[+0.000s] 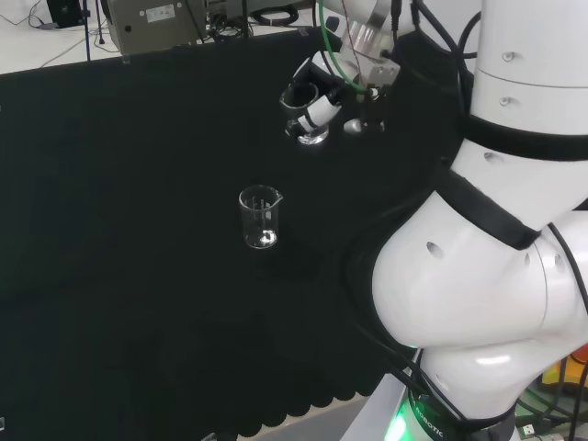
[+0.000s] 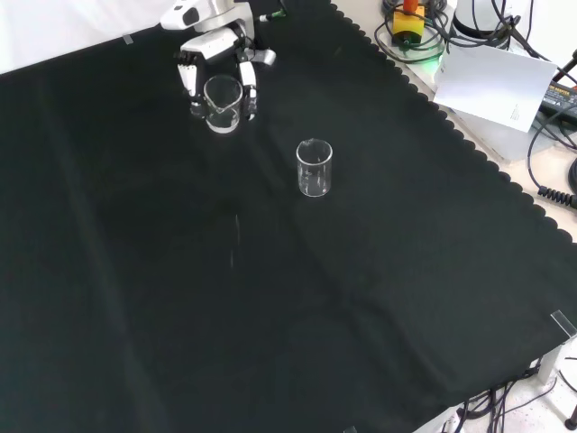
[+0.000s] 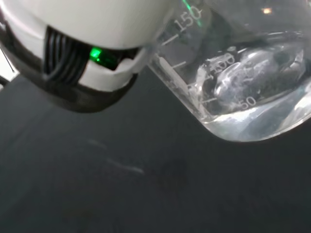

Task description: Pick up the beaker on the right.

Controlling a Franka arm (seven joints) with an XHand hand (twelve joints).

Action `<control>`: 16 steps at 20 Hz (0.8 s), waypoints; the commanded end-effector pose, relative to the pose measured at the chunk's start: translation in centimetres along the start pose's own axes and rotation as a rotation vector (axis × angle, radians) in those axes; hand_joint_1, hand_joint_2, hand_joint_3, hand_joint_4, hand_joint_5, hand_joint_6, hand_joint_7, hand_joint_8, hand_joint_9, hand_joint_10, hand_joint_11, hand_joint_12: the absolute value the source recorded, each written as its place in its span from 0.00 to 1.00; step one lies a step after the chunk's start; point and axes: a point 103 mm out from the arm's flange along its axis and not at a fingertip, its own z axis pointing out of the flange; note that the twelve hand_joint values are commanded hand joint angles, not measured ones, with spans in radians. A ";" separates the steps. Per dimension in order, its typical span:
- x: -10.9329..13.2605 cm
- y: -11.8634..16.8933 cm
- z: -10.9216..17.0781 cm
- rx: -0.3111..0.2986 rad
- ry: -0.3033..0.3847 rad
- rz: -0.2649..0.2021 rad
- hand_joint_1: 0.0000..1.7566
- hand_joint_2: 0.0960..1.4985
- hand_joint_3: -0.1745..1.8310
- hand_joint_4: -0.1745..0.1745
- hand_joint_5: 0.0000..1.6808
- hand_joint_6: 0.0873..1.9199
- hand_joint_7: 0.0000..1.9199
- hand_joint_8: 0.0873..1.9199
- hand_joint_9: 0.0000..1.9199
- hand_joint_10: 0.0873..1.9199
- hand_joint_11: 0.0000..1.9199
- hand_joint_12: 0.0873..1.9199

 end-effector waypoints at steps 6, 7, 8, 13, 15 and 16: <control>1.9 -6.4 -2.0 0.178 -0.161 0.011 0.76 0.37 0.39 0.00 0.89 0.05 0.82 0.01 0.94 0.00 0.80 0.25; 2.1 -6.7 -2.0 0.189 -0.162 0.014 0.76 0.37 0.39 0.00 0.89 0.05 0.82 0.01 0.94 0.00 0.80 0.25; 2.4 -7.1 -2.0 0.204 -0.165 0.014 0.76 0.37 0.39 0.00 0.89 0.05 0.82 0.01 0.94 0.00 0.80 0.25; 4.0 -8.9 -1.4 0.287 -0.195 0.011 0.76 0.36 0.40 0.00 0.89 0.05 0.82 0.01 0.94 0.00 0.80 0.25; 4.4 -9.3 -1.1 0.304 -0.194 0.008 0.76 0.36 0.40 0.00 0.89 0.05 0.82 0.01 0.94 0.00 0.80 0.25; 4.6 -9.5 -1.0 0.313 -0.191 0.005 0.76 0.36 0.40 0.00 0.89 0.05 0.82 0.01 0.94 0.00 0.80 0.25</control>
